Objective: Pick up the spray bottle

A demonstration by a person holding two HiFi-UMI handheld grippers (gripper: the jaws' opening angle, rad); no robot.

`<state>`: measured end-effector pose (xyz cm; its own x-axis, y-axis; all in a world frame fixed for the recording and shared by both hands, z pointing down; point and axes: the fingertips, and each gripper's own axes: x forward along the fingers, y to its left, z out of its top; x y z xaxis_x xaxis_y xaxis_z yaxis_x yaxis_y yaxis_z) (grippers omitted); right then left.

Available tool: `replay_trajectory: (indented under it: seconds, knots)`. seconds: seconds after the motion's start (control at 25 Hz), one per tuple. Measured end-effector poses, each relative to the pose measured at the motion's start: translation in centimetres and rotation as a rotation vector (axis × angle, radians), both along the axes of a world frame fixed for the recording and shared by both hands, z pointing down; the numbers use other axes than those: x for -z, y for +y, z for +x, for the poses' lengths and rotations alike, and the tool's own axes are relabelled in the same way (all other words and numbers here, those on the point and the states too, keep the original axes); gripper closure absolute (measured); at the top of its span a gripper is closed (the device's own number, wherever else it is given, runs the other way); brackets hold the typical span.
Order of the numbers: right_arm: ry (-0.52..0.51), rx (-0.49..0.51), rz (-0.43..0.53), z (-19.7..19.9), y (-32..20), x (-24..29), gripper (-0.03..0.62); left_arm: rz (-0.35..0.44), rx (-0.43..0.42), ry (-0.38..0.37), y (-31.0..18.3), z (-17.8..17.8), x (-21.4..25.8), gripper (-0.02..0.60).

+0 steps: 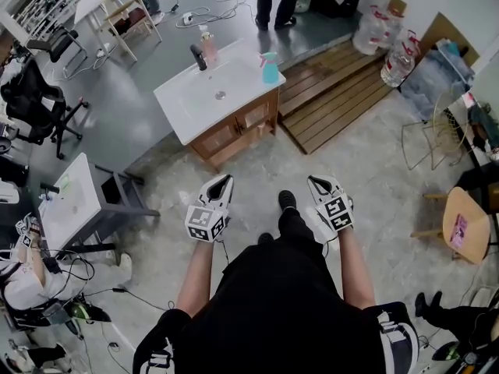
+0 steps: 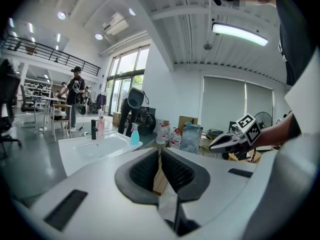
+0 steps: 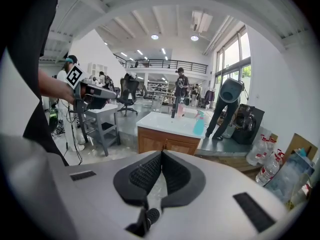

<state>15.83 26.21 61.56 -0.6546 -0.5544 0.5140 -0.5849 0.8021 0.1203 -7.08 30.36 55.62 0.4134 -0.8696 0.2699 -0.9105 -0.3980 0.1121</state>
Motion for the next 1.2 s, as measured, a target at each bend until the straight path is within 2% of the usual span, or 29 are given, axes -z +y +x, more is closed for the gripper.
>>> replay_trajectory:
  seconds: [0.6, 1.2]
  knots:
    - [0.005, 0.017, -0.01, 0.0, -5.4, -0.2, 0.577, -0.021, -0.002, -0.01, -5.2, 0.4, 0.1, 0.546]
    - [-0.014, 0.032, -0.017, -0.2, -14.6, 0.3, 0.577, -0.021, 0.031, -0.023, -13.5, 0.2, 1.3, 0.546]
